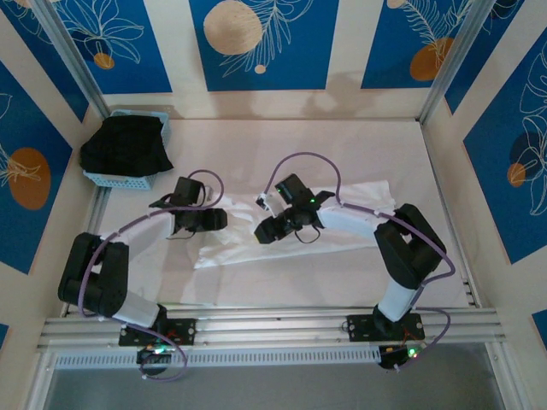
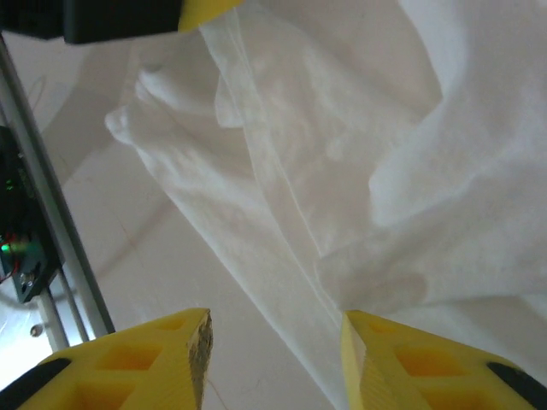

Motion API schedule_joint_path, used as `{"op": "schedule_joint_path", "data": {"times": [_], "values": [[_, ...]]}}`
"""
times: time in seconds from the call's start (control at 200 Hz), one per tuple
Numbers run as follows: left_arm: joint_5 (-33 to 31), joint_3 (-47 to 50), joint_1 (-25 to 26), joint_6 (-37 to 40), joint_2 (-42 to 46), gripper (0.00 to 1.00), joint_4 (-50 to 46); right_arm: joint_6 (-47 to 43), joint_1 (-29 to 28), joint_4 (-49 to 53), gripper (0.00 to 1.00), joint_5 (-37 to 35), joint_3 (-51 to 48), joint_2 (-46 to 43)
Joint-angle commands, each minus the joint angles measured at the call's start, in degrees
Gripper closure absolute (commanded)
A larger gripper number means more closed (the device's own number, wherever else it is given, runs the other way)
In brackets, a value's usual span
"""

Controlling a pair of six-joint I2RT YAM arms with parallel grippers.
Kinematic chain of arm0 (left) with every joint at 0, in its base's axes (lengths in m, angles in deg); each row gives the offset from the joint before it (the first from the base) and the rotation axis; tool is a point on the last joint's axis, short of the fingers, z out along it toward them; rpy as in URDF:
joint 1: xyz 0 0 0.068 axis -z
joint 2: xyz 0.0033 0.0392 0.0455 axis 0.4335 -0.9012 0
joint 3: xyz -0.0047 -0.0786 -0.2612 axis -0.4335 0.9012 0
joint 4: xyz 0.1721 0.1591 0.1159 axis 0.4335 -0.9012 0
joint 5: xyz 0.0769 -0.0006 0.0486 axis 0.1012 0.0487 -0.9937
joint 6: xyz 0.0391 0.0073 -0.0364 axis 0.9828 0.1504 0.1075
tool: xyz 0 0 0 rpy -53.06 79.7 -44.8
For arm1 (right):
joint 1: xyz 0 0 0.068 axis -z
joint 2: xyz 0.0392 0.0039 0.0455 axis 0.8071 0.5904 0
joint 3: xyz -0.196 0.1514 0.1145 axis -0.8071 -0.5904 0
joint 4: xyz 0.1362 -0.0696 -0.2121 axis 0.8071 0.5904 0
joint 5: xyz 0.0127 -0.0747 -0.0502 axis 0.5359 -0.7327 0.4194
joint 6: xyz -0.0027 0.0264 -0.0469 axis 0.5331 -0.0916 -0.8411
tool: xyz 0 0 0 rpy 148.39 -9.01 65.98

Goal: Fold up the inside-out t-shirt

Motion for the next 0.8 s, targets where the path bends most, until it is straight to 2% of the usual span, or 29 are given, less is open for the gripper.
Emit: {"op": "schedule_joint_path", "data": {"times": [0.0, 0.195, 0.355, 0.415, 0.585, 0.67, 0.795], "values": [[3.6, 0.0, 0.9, -1.2, -0.9, 0.44, 1.5, 6.0, -0.4, 2.3, 0.55, -6.4, 2.4, 3.1], [4.5, 1.7, 1.1, -1.0, -2.2, 0.62, 1.9, 10.6, -4.1, 3.7, 0.54, -10.6, 3.5, 5.7], [5.8, 1.8, 1.2, -1.0, -1.9, 0.79, 2.1, 10.2, -7.0, 6.4, 0.54, -18.4, 5.5, 7.6], [5.7, 1.8, 1.2, -0.7, -1.1, 0.85, 1.4, 10.1, -7.3, 7.2, 0.59, -20.7, 6.0, 7.7], [5.6, 2.5, 1.2, 0.0, 3.0, 0.94, -1.1, 10.1, -7.3, 7.5, 0.88, -25.3, 5.4, 5.2], [6.4, 3.8, 1.4, -0.2, 5.7, 0.97, -1.4, 9.6, -7.1, 7.8, 0.94, -26.0, 4.7, 3.5], [6.8, 4.9, 3.3, 0.1, 10.1, 1.00, -4.0, 9.8, -6.2, 8.7, 0.97, -25.3, 3.6, 1.0]]}}
